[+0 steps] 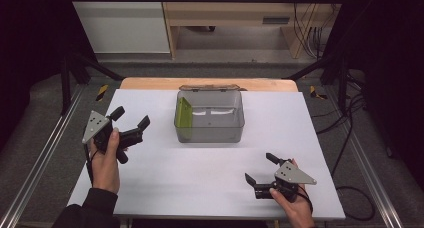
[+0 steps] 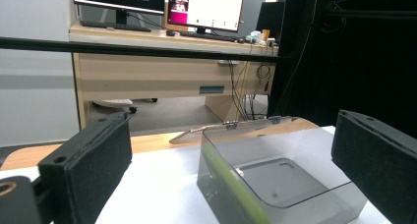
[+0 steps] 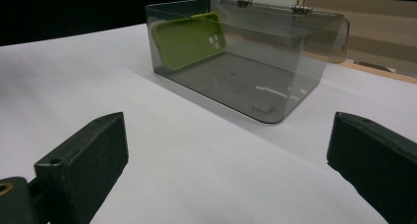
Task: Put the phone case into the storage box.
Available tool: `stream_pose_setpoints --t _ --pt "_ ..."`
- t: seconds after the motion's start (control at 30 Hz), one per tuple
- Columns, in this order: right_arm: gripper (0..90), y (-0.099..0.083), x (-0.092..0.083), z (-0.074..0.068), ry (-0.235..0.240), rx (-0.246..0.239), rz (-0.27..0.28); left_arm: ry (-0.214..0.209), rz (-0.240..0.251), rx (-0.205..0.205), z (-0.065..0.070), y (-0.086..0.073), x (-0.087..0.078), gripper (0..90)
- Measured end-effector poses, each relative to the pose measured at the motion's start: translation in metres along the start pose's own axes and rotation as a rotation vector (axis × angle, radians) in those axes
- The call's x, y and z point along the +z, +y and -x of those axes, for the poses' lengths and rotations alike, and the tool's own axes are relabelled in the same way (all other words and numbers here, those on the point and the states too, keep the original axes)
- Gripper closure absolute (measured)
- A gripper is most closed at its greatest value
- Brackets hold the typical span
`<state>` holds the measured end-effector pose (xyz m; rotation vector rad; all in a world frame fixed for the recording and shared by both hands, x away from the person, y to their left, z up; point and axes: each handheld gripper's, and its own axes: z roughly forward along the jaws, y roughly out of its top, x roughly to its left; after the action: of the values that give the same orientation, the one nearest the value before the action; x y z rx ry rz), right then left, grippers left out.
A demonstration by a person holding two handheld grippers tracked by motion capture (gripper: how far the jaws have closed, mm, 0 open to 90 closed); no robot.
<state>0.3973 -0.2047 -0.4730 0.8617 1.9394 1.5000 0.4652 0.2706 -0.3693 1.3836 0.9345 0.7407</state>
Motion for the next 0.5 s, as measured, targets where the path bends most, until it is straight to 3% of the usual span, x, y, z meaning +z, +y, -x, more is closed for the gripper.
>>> stream_pose_setpoints --t 0.07,0.5 --pt "2.2 0.0 0.0 0.0 0.0 0.0 0.001 0.004 0.004 -0.011 -0.002 0.001 -0.004 1.4" --pt "2.2 0.001 -0.001 0.0 0.007 0.005 0.01 0.042 0.001 0.024 -0.009 0.008 -0.033 1.4"
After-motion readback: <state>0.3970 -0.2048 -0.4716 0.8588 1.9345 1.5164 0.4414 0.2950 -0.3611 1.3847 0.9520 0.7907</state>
